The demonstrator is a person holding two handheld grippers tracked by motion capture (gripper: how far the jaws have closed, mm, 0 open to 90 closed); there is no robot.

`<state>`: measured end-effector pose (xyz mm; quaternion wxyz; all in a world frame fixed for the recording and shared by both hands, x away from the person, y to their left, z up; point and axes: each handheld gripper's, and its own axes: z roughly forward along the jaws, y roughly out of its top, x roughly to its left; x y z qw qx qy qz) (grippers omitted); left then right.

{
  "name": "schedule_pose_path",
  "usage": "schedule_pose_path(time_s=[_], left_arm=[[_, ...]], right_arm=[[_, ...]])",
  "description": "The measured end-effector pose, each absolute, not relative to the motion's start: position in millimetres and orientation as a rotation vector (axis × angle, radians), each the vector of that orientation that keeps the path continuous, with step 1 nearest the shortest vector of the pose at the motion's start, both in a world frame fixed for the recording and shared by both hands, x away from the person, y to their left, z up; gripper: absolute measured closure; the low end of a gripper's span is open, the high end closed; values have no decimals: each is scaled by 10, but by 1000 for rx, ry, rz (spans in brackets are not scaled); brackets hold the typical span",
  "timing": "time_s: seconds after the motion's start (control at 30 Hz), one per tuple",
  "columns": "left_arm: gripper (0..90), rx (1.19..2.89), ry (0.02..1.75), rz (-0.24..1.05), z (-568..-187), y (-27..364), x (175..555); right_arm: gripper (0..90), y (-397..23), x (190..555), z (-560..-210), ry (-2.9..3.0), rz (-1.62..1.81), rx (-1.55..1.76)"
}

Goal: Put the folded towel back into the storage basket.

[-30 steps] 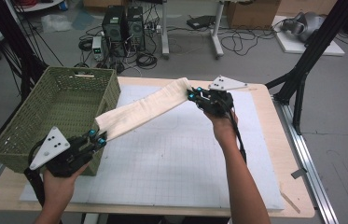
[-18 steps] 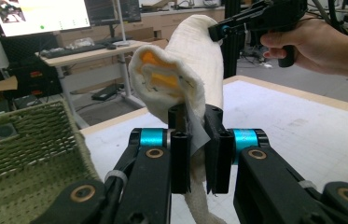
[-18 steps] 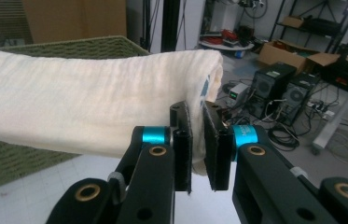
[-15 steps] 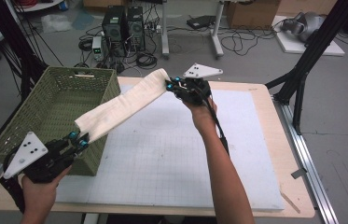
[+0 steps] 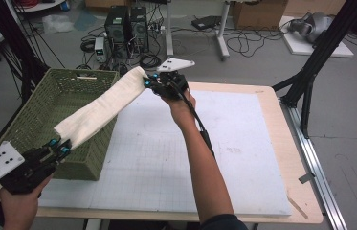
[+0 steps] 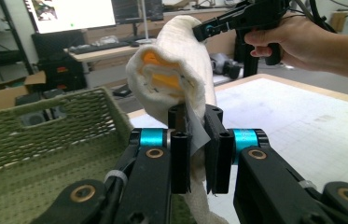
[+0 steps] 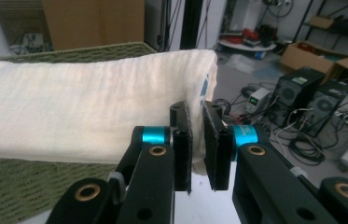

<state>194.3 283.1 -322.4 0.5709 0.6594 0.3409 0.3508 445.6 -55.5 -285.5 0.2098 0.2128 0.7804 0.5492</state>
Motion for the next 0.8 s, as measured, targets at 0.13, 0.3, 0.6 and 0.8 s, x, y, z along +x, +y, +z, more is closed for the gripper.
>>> schedule_pose_path(time_s=[0.13,0.3,0.6,0.8], left_arm=[[821,1539,810,828,-3252,2899,1904],[821,1531,830,837,-3299,2967,1890],[821,1521,849,870,-3306,3057,1842],[822,1493,877,883,-3329,3144,1814]], right_arm=[[832,-382,4518,-2864,2180,1527,582],[832,-173,4594,-2850,2201,1521,575],[832,101,4690,-2855,2232,1510,561],[832,299,4727,-2847,2239,1509,553]])
